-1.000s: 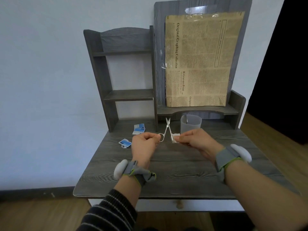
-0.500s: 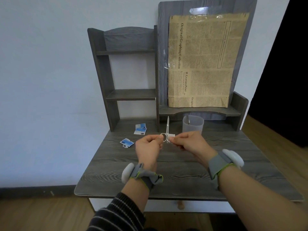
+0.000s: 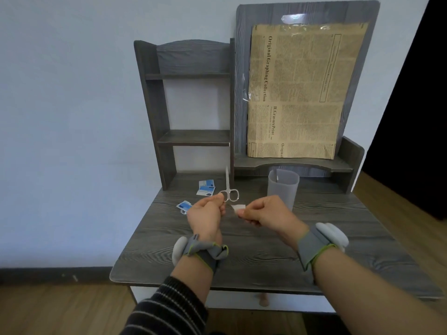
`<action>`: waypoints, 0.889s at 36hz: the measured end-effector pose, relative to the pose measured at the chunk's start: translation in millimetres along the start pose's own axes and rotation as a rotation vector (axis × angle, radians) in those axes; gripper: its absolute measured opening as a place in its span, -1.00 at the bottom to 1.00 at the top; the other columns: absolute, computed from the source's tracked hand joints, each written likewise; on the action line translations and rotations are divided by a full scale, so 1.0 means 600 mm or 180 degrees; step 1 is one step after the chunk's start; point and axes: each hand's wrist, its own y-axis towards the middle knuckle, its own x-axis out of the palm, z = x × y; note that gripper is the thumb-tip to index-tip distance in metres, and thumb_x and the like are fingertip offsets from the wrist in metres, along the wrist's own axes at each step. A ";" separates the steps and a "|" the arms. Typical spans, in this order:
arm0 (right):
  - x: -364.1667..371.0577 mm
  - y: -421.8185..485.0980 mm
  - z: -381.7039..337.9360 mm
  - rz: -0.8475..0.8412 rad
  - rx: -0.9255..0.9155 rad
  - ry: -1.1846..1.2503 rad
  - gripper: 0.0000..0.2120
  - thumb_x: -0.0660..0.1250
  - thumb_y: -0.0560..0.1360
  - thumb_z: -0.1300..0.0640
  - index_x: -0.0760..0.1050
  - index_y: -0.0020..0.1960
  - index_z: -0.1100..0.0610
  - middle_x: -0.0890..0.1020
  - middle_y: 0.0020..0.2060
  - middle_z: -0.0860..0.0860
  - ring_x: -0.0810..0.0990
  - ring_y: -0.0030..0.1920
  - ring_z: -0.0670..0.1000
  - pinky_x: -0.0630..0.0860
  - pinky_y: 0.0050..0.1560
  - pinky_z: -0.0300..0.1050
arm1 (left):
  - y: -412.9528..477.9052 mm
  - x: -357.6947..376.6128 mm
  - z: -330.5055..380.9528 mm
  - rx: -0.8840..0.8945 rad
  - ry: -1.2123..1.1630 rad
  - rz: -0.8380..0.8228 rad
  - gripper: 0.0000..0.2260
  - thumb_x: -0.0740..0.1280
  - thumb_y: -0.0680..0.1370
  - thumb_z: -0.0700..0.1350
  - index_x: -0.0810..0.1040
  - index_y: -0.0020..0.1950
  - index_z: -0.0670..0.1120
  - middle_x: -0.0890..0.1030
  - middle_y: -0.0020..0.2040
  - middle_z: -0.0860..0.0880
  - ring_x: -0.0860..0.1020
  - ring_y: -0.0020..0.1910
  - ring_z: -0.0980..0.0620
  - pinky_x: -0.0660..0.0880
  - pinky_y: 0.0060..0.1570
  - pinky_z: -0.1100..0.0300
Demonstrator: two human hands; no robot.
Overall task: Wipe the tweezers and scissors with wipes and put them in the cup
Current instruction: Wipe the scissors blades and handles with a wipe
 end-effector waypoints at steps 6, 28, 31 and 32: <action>0.017 0.025 -0.004 0.0249 -0.0047 -0.0645 -0.89 0.43 0.41 0.17 0.67 -0.17 0.22 0.54 -0.42 -0.04 0.43 -0.37 -0.14 0.38 -0.20 -0.23 | 0.039 -0.051 0.017 0.0445 0.0461 0.0129 -0.91 0.35 0.50 -0.26 0.61 -0.19 -0.19 0.51 -0.39 -0.05 0.43 -0.43 0.12 0.47 -0.45 0.40; 0.200 0.134 -0.043 0.0503 0.0041 -0.1145 -0.83 0.48 0.31 0.16 0.69 -0.11 0.04 0.70 -0.02 0.00 0.61 0.08 0.02 0.50 0.17 -0.17 | 0.118 -0.186 0.038 0.0087 0.0425 0.0040 -0.93 0.33 0.52 -0.28 0.60 -0.09 -0.24 0.60 -0.31 -0.10 0.58 -0.47 0.16 0.52 -0.47 0.40; 0.203 0.139 -0.038 0.0458 0.0108 -0.1117 -0.82 0.45 0.34 0.18 0.69 -0.07 0.05 0.69 0.01 0.00 0.59 0.11 0.01 0.46 0.19 -0.19 | 0.121 -0.188 0.037 0.0066 0.0431 0.0041 -0.94 0.32 0.52 -0.28 0.59 -0.08 -0.25 0.60 -0.32 -0.10 0.57 -0.52 0.22 0.52 -0.46 0.39; 0.203 0.141 -0.037 0.0424 0.0132 -0.1119 -0.82 0.44 0.35 0.18 0.68 -0.06 0.05 0.69 0.03 0.00 0.58 0.12 0.01 0.45 0.19 -0.18 | 0.121 -0.188 0.037 0.0058 0.0434 0.0038 -0.94 0.32 0.52 -0.28 0.59 -0.12 -0.23 0.60 -0.32 -0.09 0.58 -0.50 0.20 0.53 -0.44 0.38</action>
